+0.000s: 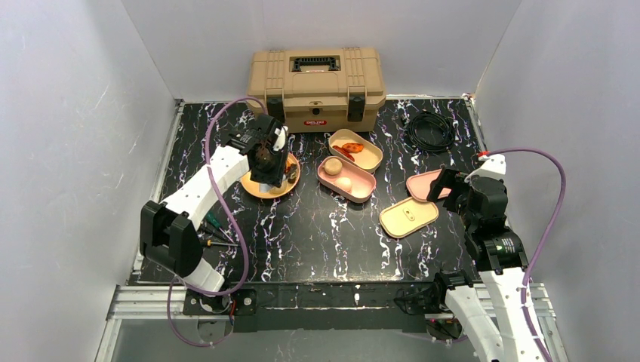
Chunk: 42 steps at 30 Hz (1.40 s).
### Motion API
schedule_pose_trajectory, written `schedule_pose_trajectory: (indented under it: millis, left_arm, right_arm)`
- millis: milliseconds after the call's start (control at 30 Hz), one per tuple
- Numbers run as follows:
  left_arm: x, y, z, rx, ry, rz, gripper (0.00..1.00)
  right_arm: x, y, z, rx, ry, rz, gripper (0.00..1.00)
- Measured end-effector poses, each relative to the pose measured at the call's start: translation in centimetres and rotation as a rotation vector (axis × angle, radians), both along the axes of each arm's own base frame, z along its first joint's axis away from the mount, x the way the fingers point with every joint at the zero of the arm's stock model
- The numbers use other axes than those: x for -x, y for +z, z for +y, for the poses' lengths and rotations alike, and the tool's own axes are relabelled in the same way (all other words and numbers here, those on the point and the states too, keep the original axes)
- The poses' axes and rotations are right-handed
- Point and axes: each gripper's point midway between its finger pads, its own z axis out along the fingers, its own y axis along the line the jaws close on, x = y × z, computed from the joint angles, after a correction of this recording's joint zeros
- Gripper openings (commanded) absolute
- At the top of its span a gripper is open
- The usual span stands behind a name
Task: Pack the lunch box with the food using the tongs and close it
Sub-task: Pick up the fake food from the plate.
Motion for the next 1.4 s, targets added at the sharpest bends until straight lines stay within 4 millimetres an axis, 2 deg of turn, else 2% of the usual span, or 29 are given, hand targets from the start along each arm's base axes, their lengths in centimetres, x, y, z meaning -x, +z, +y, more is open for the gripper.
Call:
schedule_pose_trajectory:
  millis: [200, 267, 300, 367, 400, 733, 800, 867, 933, 1167, 1200, 1233, 1333, 1367, 1400]
  left_arm:
    - [-0.14, -0.89, -0.10, -0.012, 0.002, 0.027, 0.39]
    - [-0.13, -0.90, -0.12, -0.013, 0.002, 0.027, 0.36]
    - [-0.16, -0.84, -0.15, -0.012, 0.001, 0.026, 0.31]
    - [-0.24, -0.73, -0.24, -0.010, 0.000, 0.022, 0.07]
    - [-0.25, -0.68, -0.31, -0.009, -0.001, 0.021, 0.00]
    - [-0.27, -0.67, -0.51, -0.013, -0.007, 0.017, 0.00]
    - [-0.29, -0.66, -0.50, -0.013, -0.006, 0.017, 0.23]
    - [-0.32, -0.65, -0.52, -0.012, -0.006, 0.015, 0.35]
    - [-0.39, -0.64, -0.55, -0.011, -0.006, 0.013, 0.40]
    - [-0.45, -0.68, -0.57, -0.011, -0.004, 0.012, 0.44]
    - [-0.47, -0.72, -0.56, -0.012, -0.003, 0.012, 0.42]
    - [-0.47, -0.74, -0.56, -0.012, -0.003, 0.013, 0.36]
    - [-0.49, -0.82, -0.58, -0.013, -0.002, 0.015, 0.06]
    - [-0.48, -0.85, -0.60, -0.012, -0.003, 0.017, 0.00]
    - [-0.52, -0.84, -0.67, -0.008, -0.003, 0.016, 0.00]
  right_arm:
    - [0.00, 0.01, 0.01, 0.000, 0.001, 0.000, 1.00]
    - [0.00, 0.00, 0.06, -0.001, 0.003, 0.000, 1.00]
    - [0.00, 0.00, 0.08, -0.002, 0.004, 0.000, 1.00]
    - [0.00, -0.01, 0.13, -0.003, 0.007, 0.000, 1.00]
    - [0.00, 0.00, 0.13, -0.003, 0.007, 0.000, 1.00]
    - [0.00, 0.00, 0.14, -0.003, 0.007, 0.000, 1.00]
    - [0.00, 0.00, 0.14, -0.003, 0.007, 0.000, 1.00]
    - [0.00, 0.00, 0.14, -0.003, 0.007, 0.000, 1.00]
    - [0.00, 0.00, 0.14, -0.003, 0.007, 0.000, 1.00]
    - [0.00, 0.00, 0.20, -0.004, 0.010, 0.000, 1.00]
    - [0.00, 0.00, 0.20, -0.005, 0.010, 0.000, 1.00]
    - [0.00, 0.00, 0.20, -0.005, 0.010, 0.000, 1.00]
    - [0.00, 0.00, 0.21, -0.005, 0.011, 0.000, 1.00]
    - [0.00, 0.00, 0.21, -0.005, 0.011, 0.000, 1.00]
    - [0.00, 0.00, 0.21, -0.005, 0.011, 0.000, 1.00]
